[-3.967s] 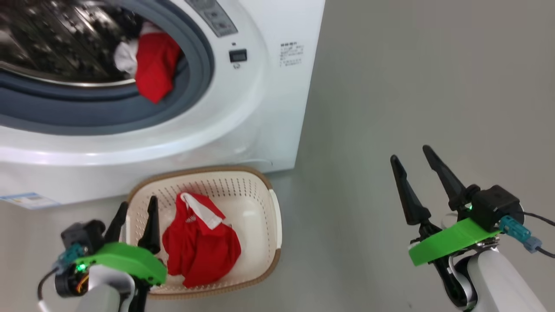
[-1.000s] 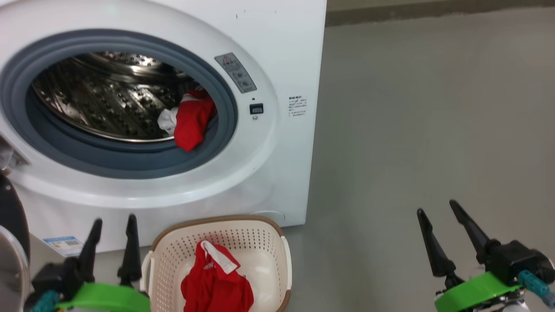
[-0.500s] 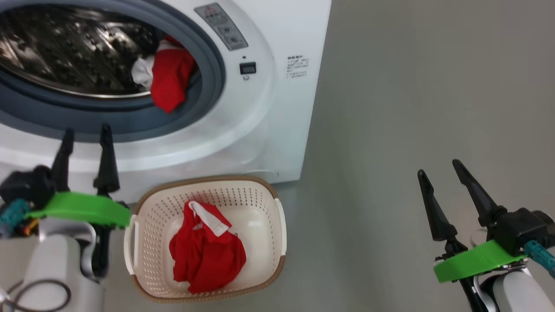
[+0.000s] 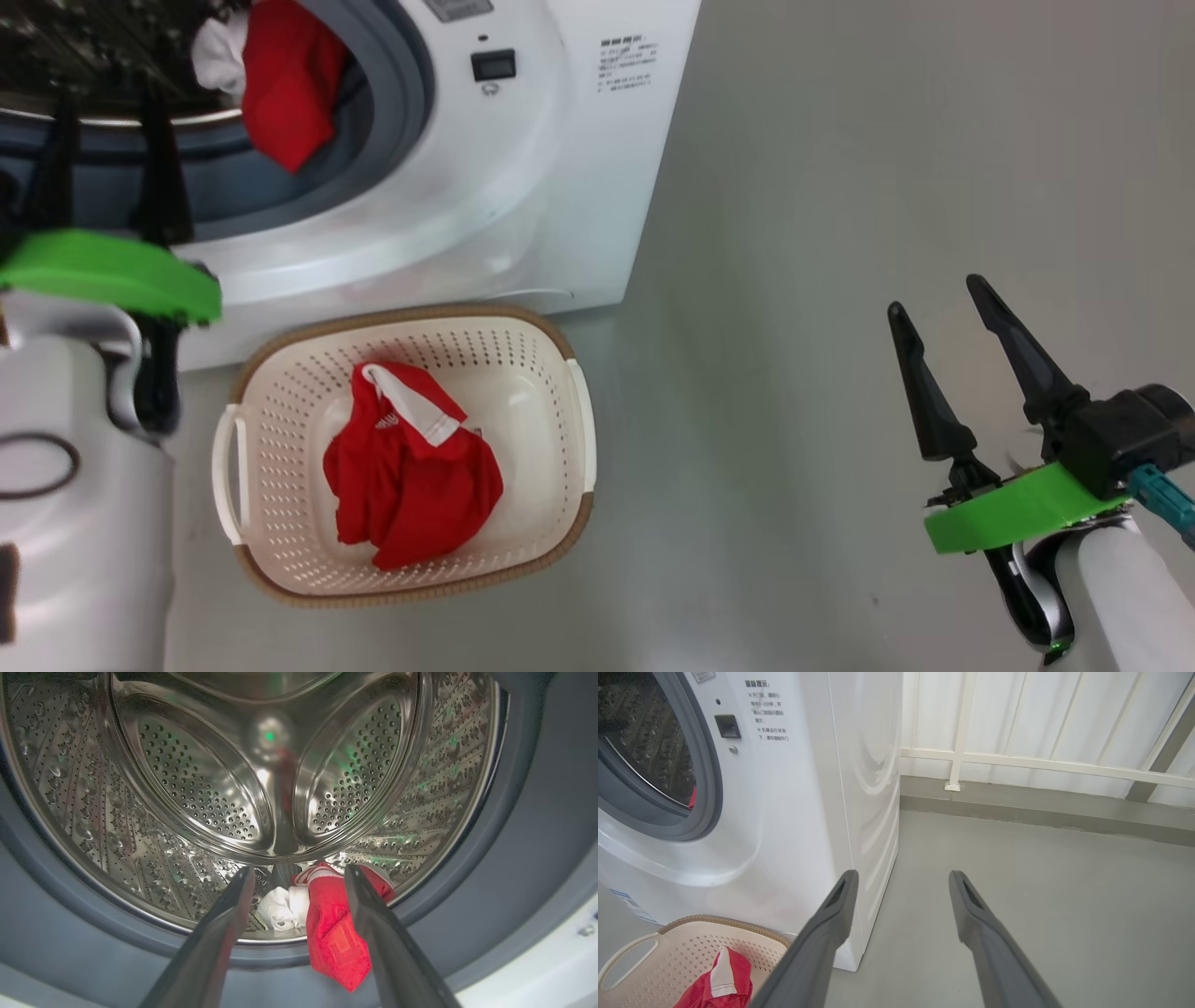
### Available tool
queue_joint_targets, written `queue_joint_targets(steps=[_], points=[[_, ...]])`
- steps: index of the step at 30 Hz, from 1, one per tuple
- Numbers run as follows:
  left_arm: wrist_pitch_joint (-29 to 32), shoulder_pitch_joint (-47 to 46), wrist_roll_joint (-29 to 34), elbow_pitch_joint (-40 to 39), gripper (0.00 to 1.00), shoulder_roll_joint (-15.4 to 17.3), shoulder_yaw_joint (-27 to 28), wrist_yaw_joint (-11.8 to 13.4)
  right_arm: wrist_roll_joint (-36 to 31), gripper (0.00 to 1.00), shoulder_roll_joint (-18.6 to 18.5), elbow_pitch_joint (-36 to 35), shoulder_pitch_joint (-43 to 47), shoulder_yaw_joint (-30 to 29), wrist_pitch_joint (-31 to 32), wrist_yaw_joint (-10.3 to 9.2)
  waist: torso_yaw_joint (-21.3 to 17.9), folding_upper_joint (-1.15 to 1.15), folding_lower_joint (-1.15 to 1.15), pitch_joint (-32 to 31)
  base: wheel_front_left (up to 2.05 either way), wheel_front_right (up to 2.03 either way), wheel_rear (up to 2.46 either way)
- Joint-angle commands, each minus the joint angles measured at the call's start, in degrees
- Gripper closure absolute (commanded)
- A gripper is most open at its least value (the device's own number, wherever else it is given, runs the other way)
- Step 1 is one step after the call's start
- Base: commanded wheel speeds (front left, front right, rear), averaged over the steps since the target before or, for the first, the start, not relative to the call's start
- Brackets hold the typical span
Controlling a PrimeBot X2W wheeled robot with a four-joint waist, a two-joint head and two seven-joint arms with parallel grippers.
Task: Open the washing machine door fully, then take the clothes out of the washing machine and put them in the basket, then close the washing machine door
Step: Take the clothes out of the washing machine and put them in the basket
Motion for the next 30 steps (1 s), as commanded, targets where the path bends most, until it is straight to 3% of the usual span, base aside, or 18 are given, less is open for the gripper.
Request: queue_joint_targets(steps=[1,8,17,24,30], points=[[-0.4,-3.1,-1.7,-0.1,0.00,3.2,0.9,-0.4,-0.7,0.00,-1.0,-1.5,-1.1,1.6,-0.4,0.36,-0.7,0.00,0.00,2.9,0.00,0.00,0.00],[-0.1,-10.3,-5.7,6.6,0.00,5.8,-3.3,-0.4,-1.5,0.00,-1.9,-1.4,-2.6,2.2,-0.4,0.36,-1.5,0.00,0.00,6.6,0.00,0.00,0.00],[6.0,-19.4,-12.5,15.6,0.00,7.0,-5.2,-0.4,-2.6,0.00,-1.9,1.4,-4.1,4.2,-0.4,0.36,-2.8,0.00,0.00,9.0,0.00,0.00,0.00],[14.4,-23.6,-19.8,19.2,0.00,7.6,-6.7,-0.4,-1.5,0.00,-0.7,3.4,-5.6,5.0,-0.4,0.36,-4.5,0.00,0.00,9.6,0.00,0.00,0.00],[21.2,-24.6,-22.3,21.4,0.00,9.6,-10.3,-0.4,0.0,0.00,0.0,4.4,-6.1,6.0,-0.4,0.36,-6.2,0.00,0.00,10.0,0.00,0.00,0.00]])
